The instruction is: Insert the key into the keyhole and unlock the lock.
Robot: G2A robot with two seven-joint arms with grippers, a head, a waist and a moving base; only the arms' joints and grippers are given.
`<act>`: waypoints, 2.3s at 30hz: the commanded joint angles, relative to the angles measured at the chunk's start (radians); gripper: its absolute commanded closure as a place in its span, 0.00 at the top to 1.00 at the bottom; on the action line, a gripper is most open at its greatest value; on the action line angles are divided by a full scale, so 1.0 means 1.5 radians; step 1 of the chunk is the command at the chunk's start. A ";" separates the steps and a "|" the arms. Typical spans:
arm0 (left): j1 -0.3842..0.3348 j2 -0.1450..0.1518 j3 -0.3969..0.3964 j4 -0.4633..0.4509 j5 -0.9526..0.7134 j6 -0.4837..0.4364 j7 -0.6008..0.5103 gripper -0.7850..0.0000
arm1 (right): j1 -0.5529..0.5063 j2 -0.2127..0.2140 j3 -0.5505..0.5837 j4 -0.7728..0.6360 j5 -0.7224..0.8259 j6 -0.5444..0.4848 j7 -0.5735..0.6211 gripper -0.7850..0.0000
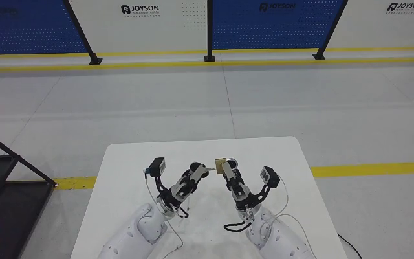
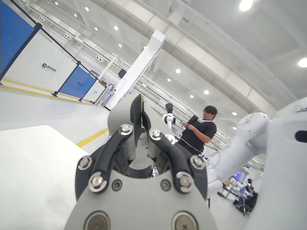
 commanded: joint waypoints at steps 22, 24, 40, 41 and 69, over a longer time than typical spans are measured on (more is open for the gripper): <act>-0.023 0.000 0.032 0.021 0.063 0.000 0.099 0.00 | 0.000 0.000 0.000 0.000 0.000 0.000 0.000 0.00; -0.025 -0.001 0.032 0.025 0.077 0.000 0.111 0.00 | 0.000 0.000 0.000 0.000 0.000 0.000 0.000 0.00; -0.037 -0.008 0.052 0.043 0.123 0.000 0.167 0.00 | -0.007 0.000 0.004 -0.015 0.012 0.016 0.024 0.00; -0.037 -0.008 0.053 0.043 0.125 0.000 0.171 0.00 | -0.009 0.000 0.006 -0.019 0.015 0.017 0.030 0.00; -0.059 -0.022 0.097 0.067 0.161 0.000 0.282 0.00 | -0.021 -0.027 0.026 -0.014 0.043 -0.007 0.048 0.00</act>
